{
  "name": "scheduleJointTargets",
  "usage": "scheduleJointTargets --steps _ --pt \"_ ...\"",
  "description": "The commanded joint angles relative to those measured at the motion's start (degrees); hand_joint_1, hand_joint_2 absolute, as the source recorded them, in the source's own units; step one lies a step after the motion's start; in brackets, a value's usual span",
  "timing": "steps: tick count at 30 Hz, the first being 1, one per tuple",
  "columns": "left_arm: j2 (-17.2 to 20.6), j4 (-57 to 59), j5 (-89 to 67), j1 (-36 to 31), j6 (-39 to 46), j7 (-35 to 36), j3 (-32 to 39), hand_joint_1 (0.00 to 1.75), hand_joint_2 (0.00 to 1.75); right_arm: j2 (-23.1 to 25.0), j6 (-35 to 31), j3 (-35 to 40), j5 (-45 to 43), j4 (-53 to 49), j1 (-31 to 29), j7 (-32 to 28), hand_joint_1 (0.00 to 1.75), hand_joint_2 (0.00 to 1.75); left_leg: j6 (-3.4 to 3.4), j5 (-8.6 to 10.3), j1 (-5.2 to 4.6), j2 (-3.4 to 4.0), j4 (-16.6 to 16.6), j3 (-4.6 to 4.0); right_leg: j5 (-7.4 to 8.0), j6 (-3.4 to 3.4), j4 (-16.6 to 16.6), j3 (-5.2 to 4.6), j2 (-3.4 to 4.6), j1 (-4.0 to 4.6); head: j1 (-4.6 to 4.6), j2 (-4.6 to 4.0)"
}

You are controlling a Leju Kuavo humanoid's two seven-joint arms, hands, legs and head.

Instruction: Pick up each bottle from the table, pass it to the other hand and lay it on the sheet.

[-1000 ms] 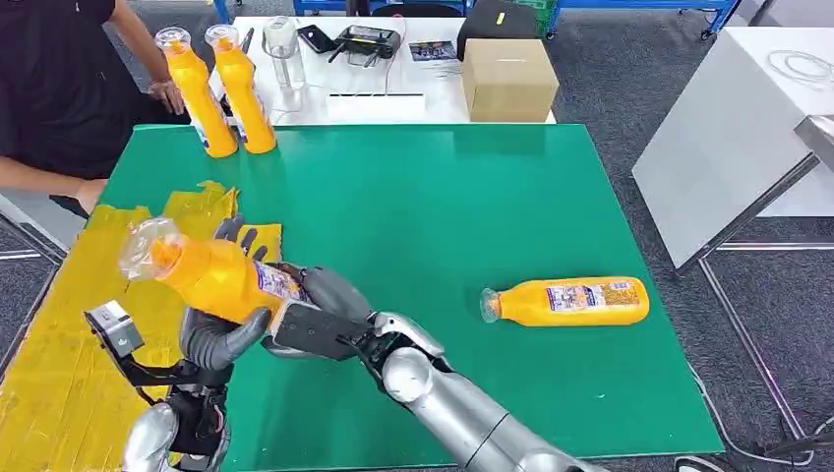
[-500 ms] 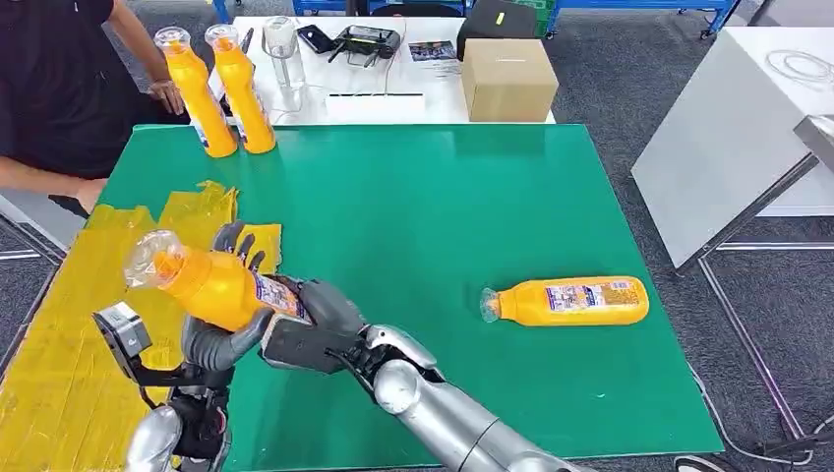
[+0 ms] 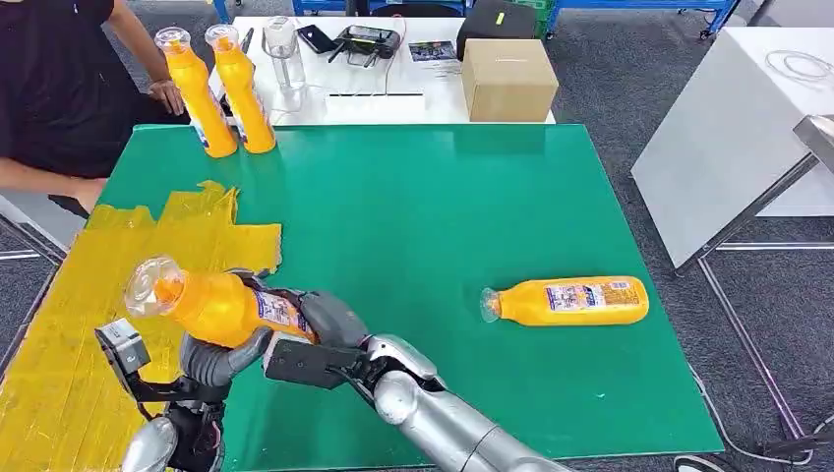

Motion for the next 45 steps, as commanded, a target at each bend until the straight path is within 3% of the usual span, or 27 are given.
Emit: scheduleJointTargets --steps 1,13,14,15,26,27,32,41,45 --pt "0.9 1.7 -0.7 -0.2 -2.6 -0.1 -3.1 1.75 1.75 -1.2 -0.2 1.3 1.8 3.5 -0.9 0.2 1.75 1.75 0.03 -0.02 -0.07 -0.15 -0.1 0.20 -0.08 0.00 0.0 0.21 -0.13 -0.06 0.00 0.00" --pt "0.6 0.6 -1.7 1.2 -2.5 -0.6 -3.0 1.75 1.75 -2.5 -2.6 -0.5 4.3 0.9 0.9 0.7 1.75 1.75 0.07 -0.03 -0.14 -0.25 -0.1 0.29 -0.14 0.02 0.0 0.27 -0.21 -0.13 0.00 0.00" --pt "0.6 0.0 -1.9 1.9 -2.4 -0.8 -3.0 1.75 1.75 -2.7 -2.6 -1.0 4.5 0.4 1.1 0.9 0.10 1.75 0.03 0.00 -0.05 -0.14 -0.1 0.11 -0.05 0.01 0.0 0.10 -0.12 -0.05 0.00 0.00" --pt "0.9 -0.4 -2.0 2.2 -2.7 -0.8 -2.9 1.75 1.75 -3.1 -2.8 -1.6 5.1 -0.6 1.4 1.3 0.00 1.75 0.05 -0.02 -0.09 -0.19 -0.1 0.20 -0.10 0.02 0.0 0.18 -0.16 -0.08 0.00 0.00" --pt "3.7 -2.9 -8.6 0.1 -0.2 -3.4 2.9 1.75 1.75 -8.9 -1.3 -6.4 7.3 -11.7 4.1 1.4 0.00 1.75 0.03 0.01 -0.06 -0.23 0.0 0.13 -0.08 0.00 0.0 0.15 -0.20 -0.07 0.00 0.00" --pt "3.7 -3.1 -9.1 0.1 -0.1 -3.5 3.5 1.75 1.75 -9.3 -1.2 -6.2 7.8 -12.1 4.4 1.7 0.00 0.00 0.02 0.02 -0.05 -0.17 -0.1 0.09 -0.04 0.00 0.0 0.10 -0.14 -0.06 0.02 0.00" --pt "3.8 -5.5 -18.6 2.2 3.3 -6.6 4.3 1.75 1.75 -11.7 -1.6 -7.1 9.3 -15.0 7.5 1.7 0.00 0.00 0.01 -0.01 -0.02 -0.11 -0.1 0.11 -0.04 0.00 0.0 0.10 -0.07 -0.03 0.00 0.00" --pt "7.1 -3.6 -48.0 0.2 22.7 -7.4 5.0 1.75 1.75 -16.6 0.2 -11.1 8.9 -22.1 9.2 0.8 0.00 0.00 0.01 0.03 -0.04 -0.15 0.0 0.00 -0.03 0.00 0.0 0.01 -0.11 -0.05 0.00 0.00" --pt "7.1 -3.6 -48.1 0.2 22.8 -7.4 5.0 1.75 1.75 -16.9 0.4 -11.4 8.8 -22.7 9.6 0.7 0.00 0.00 0.02 0.02 -0.07 -0.27 0.0 0.07 -0.08 0.00 0.0 0.09 -0.24 -0.07 0.00 0.00"
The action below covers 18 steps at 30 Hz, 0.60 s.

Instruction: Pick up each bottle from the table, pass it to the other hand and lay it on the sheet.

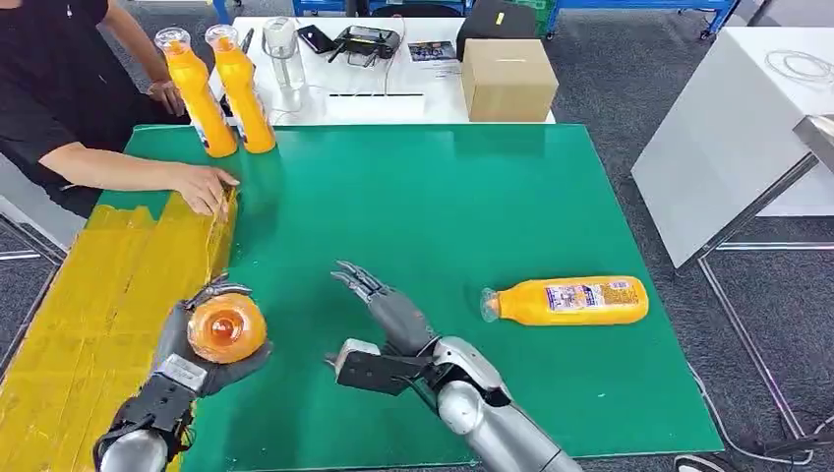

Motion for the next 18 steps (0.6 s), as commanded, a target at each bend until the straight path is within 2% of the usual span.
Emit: scheduleJointTargets --steps 1,7,8,9,10,11,12,13,14,15,17,18 --pt "2.0 1.9 -5.7 -2.2 3.8 0.5 0.8 1.75 1.75 -4.5 1.0 -2.4 -0.6 -4.4 0.6 -0.3 0.00 0.00 0.00 0.03 -0.06 -0.19 -0.1 0.10 -0.06 0.01 0.0 0.13 -0.16 -0.06 0.00 0.00" --pt "5.4 9.7 -33.7 -4.4 20.5 8.7 -1.1 1.75 1.75 -8.7 2.7 -3.8 -2.5 -8.5 -0.1 -1.1 0.00 0.00 -0.01 0.07 -0.06 -0.20 -0.1 0.07 -0.04 0.01 0.0 0.10 -0.19 -0.06 0.00 0.00" --pt "6.5 11.7 -41.4 -4.4 24.4 11.8 -1.2 1.75 1.75 -9.2 3.2 -3.9 -2.7 -8.8 -0.4 -1.3 0.00 0.00 0.03 0.03 -0.18 -0.38 -0.1 0.29 -0.16 0.01 0.0 0.30 -0.34 -0.17 -0.02 0.00" --pt "7.2 13.3 -44.4 -4.4 25.8 13.3 -1.5 1.75 1.75 -9.6 3.6 -4.0 -3.1 -8.9 -0.6 -1.5 0.00 0.00 -0.01 0.07 -0.08 -0.18 -0.1 0.10 -0.03 0.01 0.0 0.11 -0.16 -0.08 0.00 0.00" --pt "8.1 15.1 -50.3 -4.3 28.4 16.0 -1.7 1.75 1.75 -9.9 3.9 -4.0 -3.4 -8.9 -0.8 -1.7 0.00 0.00 0.01 0.07 -0.16 -0.26 -0.2 0.26 -0.08 0.01 0.0 0.25 -0.22 -0.16 0.00 0.00" --pt "10.7 17.1 -58.9 -4.1 31.1 22.0 -2.6 1.75 1.75 -10.2 4.3 -3.6 -3.8 -8.6 -1.4 -1.8 0.00 0.00 0.00 0.05 -0.11 -0.14 -0.1 0.17 -0.04 0.01 0.0 0.17 -0.11 -0.11 0.00 0.00" --pt "19.7 19.7 -58.9 -5.6 31.7 33.2 -11.3 1.75 1.75 -10.2 4.6 -3.1 -4.2 -8.0 -2.0 -2.0 0.00 0.00 -0.02 0.04 -0.08 -0.04 -0.1 0.13 -0.01 0.00 0.0 0.10 -0.01 -0.08 -0.02 0.00" --pt "27.0 22.3 -58.9 -8.8 30.9 43.3 -21.3 1.75 1.75 -10.2 4.6 -2.8 -4.3 -7.7 -2.5 -2.0 0.00 0.00 -0.03 0.05 -0.12 -0.07 -0.1 0.21 -0.04 -0.02 0.0 0.15 -0.03 -0.12 0.00 0.00" --pt "29.5 28.2 -58.9 -12.6 30.2 53.5 -32.9 1.75 1.75 -10.1 4.8 -2.2 -4.8 -7.0 -3.2 -2.2 0.00 0.00 -0.05 0.09 -0.14 -0.25 -0.2 0.25 -0.09 -0.05 0.1 0.21 -0.20 -0.14 0.00 0.00" --pt "28.8 30.8 -58.9 -12.9 30.7 53.3 -33.2 1.75 1.75 -10.0 4.8 -2.0 -4.8 -6.7 -3.5 -2.2 0.00 0.00 -0.05 0.16 -0.11 -0.51 -0.1 0.10 -0.09 -0.04 0.0 0.15 -0.47 -0.11 0.02 0.00" --pt "28.5 33.0 -58.9 -13.2 32.4 52.8 -32.9 1.75 1.75 -9.9 4.8 -1.9 -4.8 -6.6 -3.6 -2.2 0.00 0.00 -0.07 0.16 -0.10 -0.38 -0.2 0.20 -0.08 -0.05 0.0 0.10 -0.39 -0.11 0.00 0.00" --pt "28.5 33.0 -58.9 -13.2 32.4 52.8 -32.9 1.75 1.75 -9.9 4.8 -1.9 -4.8 -6.6 -3.6 -2.2 0.00 0.00 -0.14 0.15 -0.09 -0.07 -0.1 0.12 -0.02 -0.03 0.1 -0.05 -0.10 -0.08 0.00 0.00"
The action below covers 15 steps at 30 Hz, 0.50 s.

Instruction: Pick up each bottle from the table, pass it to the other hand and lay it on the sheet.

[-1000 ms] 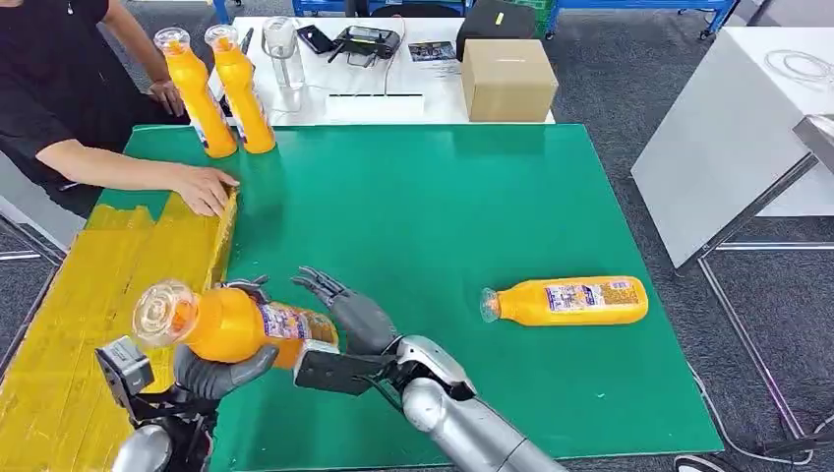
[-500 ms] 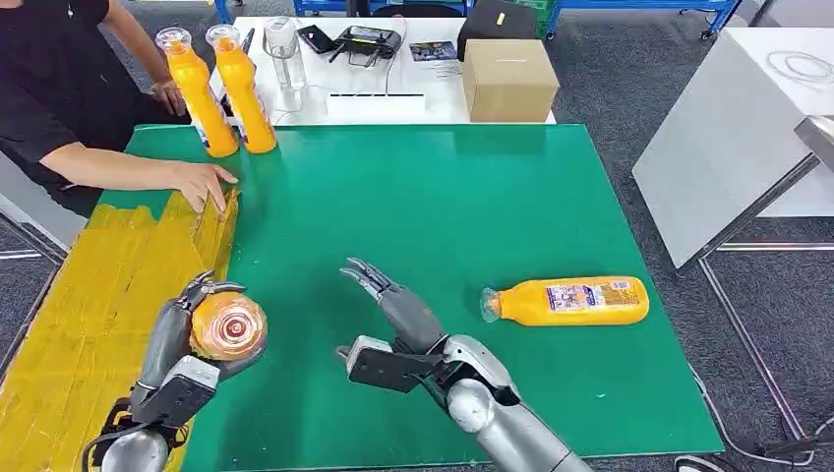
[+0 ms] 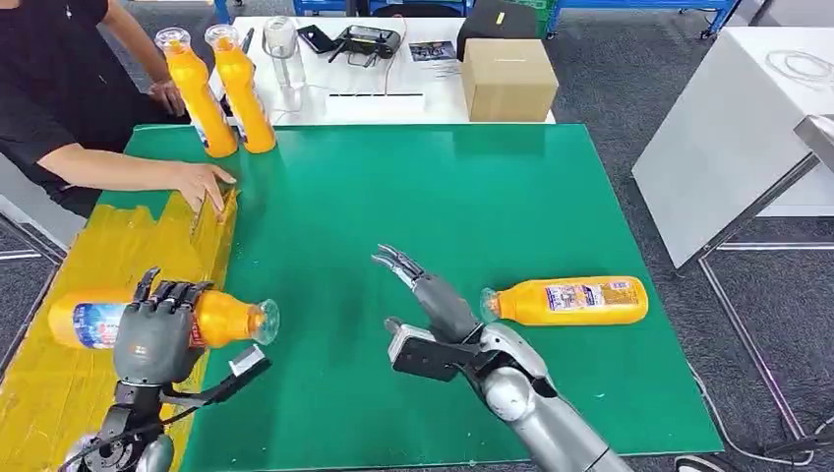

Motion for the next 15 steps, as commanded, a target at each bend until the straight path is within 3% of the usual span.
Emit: scheduleJointTargets --steps 1,5,9,11,15 --pt "14.5 20.7 -1.0 -9.0 2.2 11.6 -25.9 1.75 1.75 -2.3 0.7 1.5 -0.6 1.6 -4.0 -0.2 0.00 0.00 -0.02 0.03 -0.19 -0.10 -0.2 0.30 -0.09 -0.04 0.1 0.20 -0.05 -0.18 -0.04 0.00" --pt "14.5 22.2 -1.0 -10.0 -1.5 12.1 -27.3 1.75 1.75 -2.4 0.7 1.9 -0.7 1.8 -4.1 -0.3 0.00 0.00 0.03 -0.03 -0.14 -0.22 -0.1 0.26 -0.14 0.02 0.2 0.25 -0.15 -0.15 0.02 0.00" --pt "11.7 34.8 -1.0 -10.2 -3.2 -3.0 -20.7 1.75 1.75 -2.2 0.9 2.5 -1.1 3.2 -5.7 -1.2 0.00 0.00 -0.01 0.04 -0.12 -0.06 -0.1 0.18 -0.04 -0.01 0.2 0.12 0.04 -0.14 0.02 0.00" --pt "9.9 39.1 -1.0 -9.4 -3.2 -12.7 -13.3 1.75 1.75 -1.8 1.0 2.3 -1.3 4.0 -6.1 -1.6 0.00 0.00 -0.02 0.03 -0.18 -0.01 -0.2 0.24 -0.04 -0.03 0.2 0.16 0.09 -0.19 0.00 0.00" --pt "9.1 38.0 -1.0 -8.0 -3.7 -18.5 -10.4 1.75 1.75 -1.5 1.0 2.1 -1.2 5.0 -6.0 -2.0 0.00 0.00 -0.02 0.11 -0.21 -0.37 -0.2 0.41 -0.11 -0.19 0.2 0.45 -0.20 -0.20 -0.02 0.00"
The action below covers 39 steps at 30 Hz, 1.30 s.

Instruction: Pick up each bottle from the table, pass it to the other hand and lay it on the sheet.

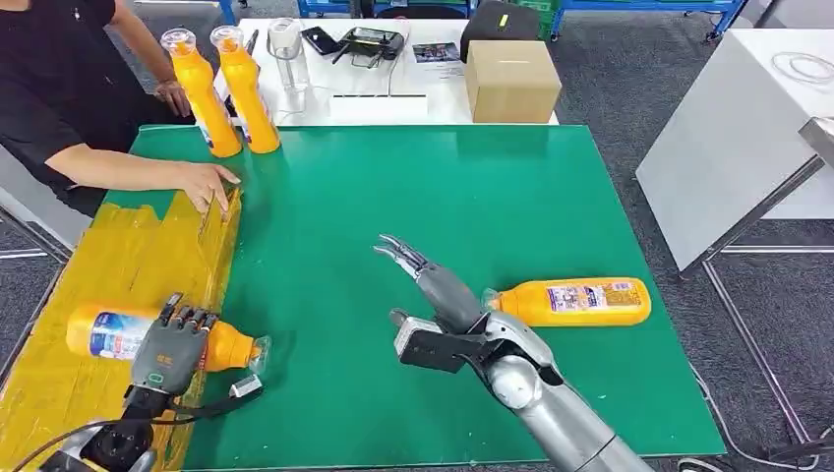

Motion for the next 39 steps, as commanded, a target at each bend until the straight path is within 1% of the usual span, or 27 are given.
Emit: scheduleJointTargets --steps 1,2,3,5,8,9,11,14,16,17,18,19,20,21,22,23,24,25,26,27,28,29,30,33,35,39 --pt "-3.6 13.8 -0.5 1.4 -2.6 -13.1 8.8 1.75 1.75 0.0 0.5 1.3 -0.3 5.3 -3.5 -0.9 0.00 0.00 0.02 0.02 -0.15 0.37 -0.3 0.47 0.08 -0.01 -0.1 0.27 0.39 -0.15 -0.04 0.00" --pt "-3.7 13.1 -0.5 1.6 -3.5 -13.9 9.1 1.75 1.75 0.1 0.5 1.3 -0.3 5.6 -3.5 -1.0 0.00 0.00 -0.01 -0.04 -0.11 0.27 -0.2 0.61 0.00 -0.08 0.0 0.45 0.31 -0.09 -0.04 0.00" --pt "-3.8 12.4 0.2 1.8 -4.9 -15.7 9.6 1.75 1.75 0.3 0.5 1.4 -0.2 5.9 -3.7 -1.3 0.00 0.00 -0.05 -0.04 -0.14 0.43 -0.2 0.68 0.04 -0.11 0.0 0.50 0.47 -0.11 -0.04 0.00" --pt "-3.5 11.8 1.3 1.9 -5.8 -17.3 9.9 1.75 1.75 0.6 0.5 1.5 -0.2 6.4 -4.0 -1.5 0.00 0.00 -0.13 -0.03 -0.22 0.46 -0.3 0.83 0.08 -0.16 0.0 0.53 0.52 -0.14 -0.04 0.00" --pt "-3.4 11.6 1.5 2.0 -6.0 -17.5 10.0 1.75 1.75 0.6 0.5 1.6 -0.1 6.4 -4.1 -1.5 0.00 0.00 -0.23 -0.01 -0.24 0.54 -0.3 0.83 0.09 -0.27 0.1 0.44 0.59 -0.16 -0.04 0.00" --pt "-3.4 11.6 1.5 2.0 -6.0 -17.5 10.0 1.75 1.75 0.6 0.5 1.6 -0.1 6.4 -4.1 -1.5 0.00 0.00 -0.24 -0.16 -0.16 0.32 -0.2 1.12 -0.09 -0.24 0.1 0.84 0.35 -0.09 -0.04 0.00" --pt "-3.4 11.6 1.5 2.0 -6.0 -17.5 10.0 1.75 1.75 0.6 0.5 1.6 -0.1 6.4 -4.1 -1.5 0.00 0.00 -0.28 -0.05 -0.21 0.45 -0.4 1.15 0.01 -0.26 0.0 0.74 0.49 -0.14 -0.04 0.00" --pt "-3.4 11.6 1.5 2.0 -6.0 -17.5 10.0 1.75 1.75 0.6 0.5 1.6 -0.1 6.4 -4.1 -1.5 0.00 0.00 -0.35 -0.01 -0.23 0.43 -0.5 1.30 -0.01 -0.27 0.0 0.80 0.48 -0.15 -0.07 0.00" --pt "-3.4 11.6 1.5 2.0 -6.0 -17.5 10.0 1.75 1.75 0.6 0.5 1.6 -0.1 6.4 -4.1 -1.5 0.00 0.00 -0.43 -0.02 -0.17 0.30 -0.5 1.45 -0.10 -0.28 0.1 0.99 0.33 -0.10 -0.04 0.00" --pt "-3.3 11.6 1.6 2.0 -6.2 -17.8 10.1 1.75 1.75 0.6 0.5 1.6 -0.1 6.4 -4.1 -1.5 0.00 0.00 -0.43 0.03 -0.19 0.38 -0.5 1.38 -0.05 -0.29 0.1 0.85 0.43 -0.12 -0.04 0.00" --pt "-3.4 11.7 2.6 1.9 -7.1 -18.5 10.6 1.69 1.75 0.7 0.6 1.7 -0.1 6.5 -4.3 -1.6 0.00 0.00 -0.45 0.01 -0.18 0.31 -0.5 1.46 -0.09 -0.28 0.1 0.96 0.35 -0.11 -0.07 0.00" --pt "-3.5 11.5 3.1 2.0 -7.3 -19.1 11.0 0.00 1.75 0.9 0.6 1.6 -0.1 6.8 -4.4 -1.6 0.00 0.00 -0.45 0.05 -0.20 0.42 -0.6 1.43 -0.03 -0.28 0.1 0.85 0.46 -0.14 -0.07 0.00" --pt "-3.7 11.7 3.3 2.0 -7.6 -19.2 11.2 0.00 1.75 1.1 0.6 1.6 -0.1 7.1 -4.5 -1.6 0.00 0.00 -0.46 0.02 -0.19 0.36 -0.6 1.48 -0.07 -0.28 0.1 0.93 0.40 -0.12 -0.07 0.00" --pt "-3.7 11.8 3.9 1.9 -8.1 -19.8 11.4 0.00 1.75 1.2 0.6 1.6 -0.1 7.3 -4.6 -1.7 0.00 0.00 -0.45 0.08 -0.21 0.46 -0.7 1.37 0.00 -0.29 0.1 0.75 0.51 -0.14 -0.07 0.00" --pt "-3.5 12.0 4.1 1.8 -8.6 -20.0 11.5 0.00 1.75 1.3 0.6 1.6 -0.1 7.7 -4.8 -1.7 0.00 0.00 -0.49 0.02 -0.16 0.28 -0.6 1.51 -0.11 -0.29 0.1 0.97 0.33 -0.10 -0.04 0.00" --pt "-3.4 12.2 4.8 1.7 -9.2 -20.6 11.6 0.00 1.75 1.5 0.6 1.6 -0.1 7.9 -4.9 -1.7 0.00 0.00 -0.48 0.06 -0.18 0.38 -0.6 1.44 -0.07 -0.31 0.1 0.87 0.43 -0.11 -0.04 0.00" --pt "-3.3 12.2 4.9 1.7 -9.3 -20.7 11.6 0.00 1.75 1.5 0.6 1.6 -0.1 7.9 -4.9 -1.7 0.00 0.00 -0.51 0.01 -0.15 0.23 -0.6 1.55 -0.18 -0.33 0.1 1.05 0.27 -0.08 -0.04 0.00" --pt "-3.2 12.3 5.7 1.6 -9.5 -21.3 11.8 0.00 1.75 1.6 0.6 1.6 -0.1 8.1 -5.0 -1.8 0.00 0.00 -0.50 0.07 -0.19 0.47 -0.7 1.44 -0.06 -0.34 0.1 0.83 0.52 -0.11 -0.07 0.00" --pt "-3.2 12.4 6.5 1.6 -10.0 -22.1 12.0 0.00 1.75 1.6 0.6 1.7 -0.1 8.3 -5.2 -1.8 0.00 0.00 -0.51 0.05 -0.17 0.32 -0.6 1.53 -0.13 -0.34 0.1 0.95 0.36 -0.11 -0.04 0.00" --pt "-3.2 12.7 7.5 1.5 -10.5 -22.8 12.2 0.00 1.75 1.9 0.7 1.8 -0.1 8.6 -5.4 -1.9 0.00 0.00 -0.50 0.08 -0.18 0.46 -0.7 1.42 -0.06 -0.35 0.1 0.82 0.50 -0.11 -0.07 0.00" --pt "-3.3 12.8 9.4 1.4 -11.3 -24.3 12.5 0.00 1.75 2.0 0.7 1.8 -0.2 8.8 -5.6 -2.1 0.00 0.00 -0.52 0.04 -0.16 0.38 -0.7 1.51 -0.12 -0.35 0.1 0.93 0.42 -0.09 -0.04 0.00" --pt "-3.3 12.8 9.4 1.4 -11.3 -24.3 12.5 0.00 1.75 2.0 0.7 1.8 -0.2 8.8 -5.6 -2.1 0.00 0.00 -0.52 0.03 -0.17 0.33 -0.6 1.55 -0.15 -0.35 0.2 0.98 0.37 -0.11 -0.04 0.00" --pt "-3.4 13.0 10.3 1.4 -11.7 -25.1 12.6 0.00 1.75 2.2 0.6 1.9 -0.2 9.2 -5.9 -2.0 0.00 0.00 -0.51 0.09 -0.18 0.46 -0.7 1.42 -0.06 -0.35 0.2 0.80 0.50 -0.11 -0.04 0.00" --pt "-3.3 12.9 10.9 1.8 -11.6 -25.2 12.9 0.00 1.75 2.5 0.7 2.2 -0.2 9.6 -6.0 -2.1 0.00 0.00 -0.52 0.06 -0.19 0.44 -0.7 1.52 -0.10 -0.35 0.2 0.91 0.47 -0.12 -0.07 0.00" --pt "-3.3 12.6 11.5 2.0 -11.4 -25.4 13.3 0.00 1.75 2.5 0.7 2.2 -0.2 9.8 -6.1 -2.1 0.00 0.00 -0.51 0.09 -0.20 0.51 -0.8 1.49 -0.06 -0.34 0.1 0.81 0.54 -0.13 -0.07 0.00" --pt "-3.4 12.4 11.9 2.1 -11.5 -25.7 13.4 0.00 1.75 2.5 0.7 2.2 -0.2 9.8 -6.1 -2.1 0.00 0.00 -0.54 0.02 -0.17 0.30 -0.7 1.64 -0.20 -0.38 0.2 1.03 0.34 -0.10 -0.07 0.00"
